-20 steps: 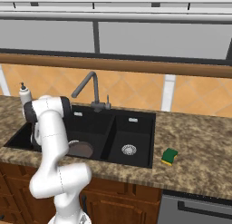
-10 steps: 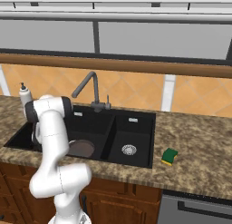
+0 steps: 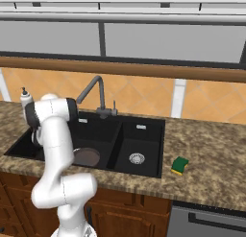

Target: Pick the pan and sponge and place them into the sink. Then turn on the water.

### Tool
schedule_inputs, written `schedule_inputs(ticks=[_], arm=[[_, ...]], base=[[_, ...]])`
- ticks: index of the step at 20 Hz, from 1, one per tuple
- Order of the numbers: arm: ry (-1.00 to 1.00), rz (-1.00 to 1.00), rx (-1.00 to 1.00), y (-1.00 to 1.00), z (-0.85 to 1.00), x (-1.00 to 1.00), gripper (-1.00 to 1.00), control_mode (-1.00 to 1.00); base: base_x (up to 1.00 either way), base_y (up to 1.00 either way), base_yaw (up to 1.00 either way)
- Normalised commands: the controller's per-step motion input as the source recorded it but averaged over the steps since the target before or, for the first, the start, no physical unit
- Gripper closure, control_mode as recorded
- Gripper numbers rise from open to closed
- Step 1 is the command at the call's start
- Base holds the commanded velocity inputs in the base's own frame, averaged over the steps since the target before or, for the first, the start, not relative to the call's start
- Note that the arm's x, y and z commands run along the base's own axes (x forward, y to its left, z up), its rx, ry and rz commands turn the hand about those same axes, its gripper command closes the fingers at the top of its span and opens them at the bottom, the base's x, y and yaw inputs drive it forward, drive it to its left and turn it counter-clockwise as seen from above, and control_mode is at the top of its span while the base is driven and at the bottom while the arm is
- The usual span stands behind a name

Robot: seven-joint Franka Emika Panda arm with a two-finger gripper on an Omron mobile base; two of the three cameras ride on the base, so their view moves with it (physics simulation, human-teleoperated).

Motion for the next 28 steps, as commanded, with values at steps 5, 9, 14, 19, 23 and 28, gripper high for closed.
schedule_inputs(ticks=[5, 9, 14, 19, 23, 28], arm=[[0.00, 0.00, -0.02, -0.02, 0.98, -0.34, -1.00, -1.00], [0.00, 0.01, -0.01, -0.10, 1.00, -0.42, -1.00, -1.00], [-0.01, 0.20, -0.09, -0.14, 1.00, -0.62, -1.00, -1.00], [-0.04, 0.50, -0.11, -0.28, 0.99, -0.71, -1.00, -1.00], [0.00, 0.53, -0.20, -0.39, 0.79, -0.88, -1.00, -1.00], [-0.03, 0.70, -0.15, -0.32, 0.61, -0.65, -1.00, -1.00]], base=[[0.00, 0.00, 0.00], [0.00, 0.00, 0.00], [0.00, 0.00, 0.00], [0.00, 0.00, 0.00], [0.00, 0.00, 0.00], [0.00, 0.00, 0.00]])
